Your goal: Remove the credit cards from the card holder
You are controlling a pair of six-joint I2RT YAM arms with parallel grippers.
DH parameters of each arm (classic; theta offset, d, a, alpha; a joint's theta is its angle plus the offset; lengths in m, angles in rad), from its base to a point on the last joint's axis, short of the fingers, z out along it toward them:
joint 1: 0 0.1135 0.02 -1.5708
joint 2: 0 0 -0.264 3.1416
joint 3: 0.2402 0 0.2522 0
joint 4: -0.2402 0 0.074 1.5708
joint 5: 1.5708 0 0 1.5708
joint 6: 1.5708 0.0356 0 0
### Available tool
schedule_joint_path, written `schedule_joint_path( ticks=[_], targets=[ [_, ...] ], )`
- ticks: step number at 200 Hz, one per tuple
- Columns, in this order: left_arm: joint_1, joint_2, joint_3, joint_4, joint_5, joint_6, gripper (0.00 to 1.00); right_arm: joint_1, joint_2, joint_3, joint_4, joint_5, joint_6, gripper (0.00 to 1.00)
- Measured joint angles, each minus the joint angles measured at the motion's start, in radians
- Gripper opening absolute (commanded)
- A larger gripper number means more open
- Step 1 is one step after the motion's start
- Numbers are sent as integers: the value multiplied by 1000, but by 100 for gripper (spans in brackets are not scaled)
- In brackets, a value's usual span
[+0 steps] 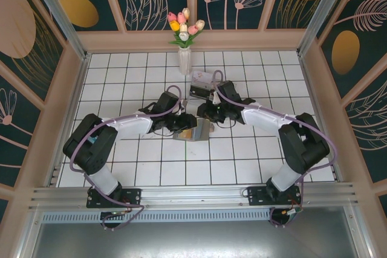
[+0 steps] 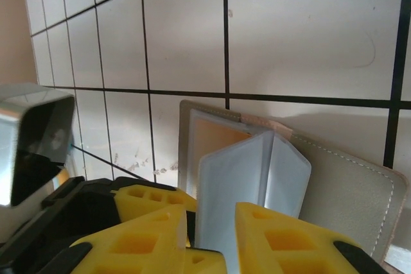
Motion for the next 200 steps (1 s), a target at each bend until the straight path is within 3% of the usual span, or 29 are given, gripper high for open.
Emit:
schedule_joint_path(
  ticks=[133,200],
  targets=[
    [0,8,-14,-2,10,4,34,9,102,45,-10,-19,-1,28],
    [0,-44,-42,-5,11,28,42,9,122,49,-26,-15,-1,26]
  ],
)
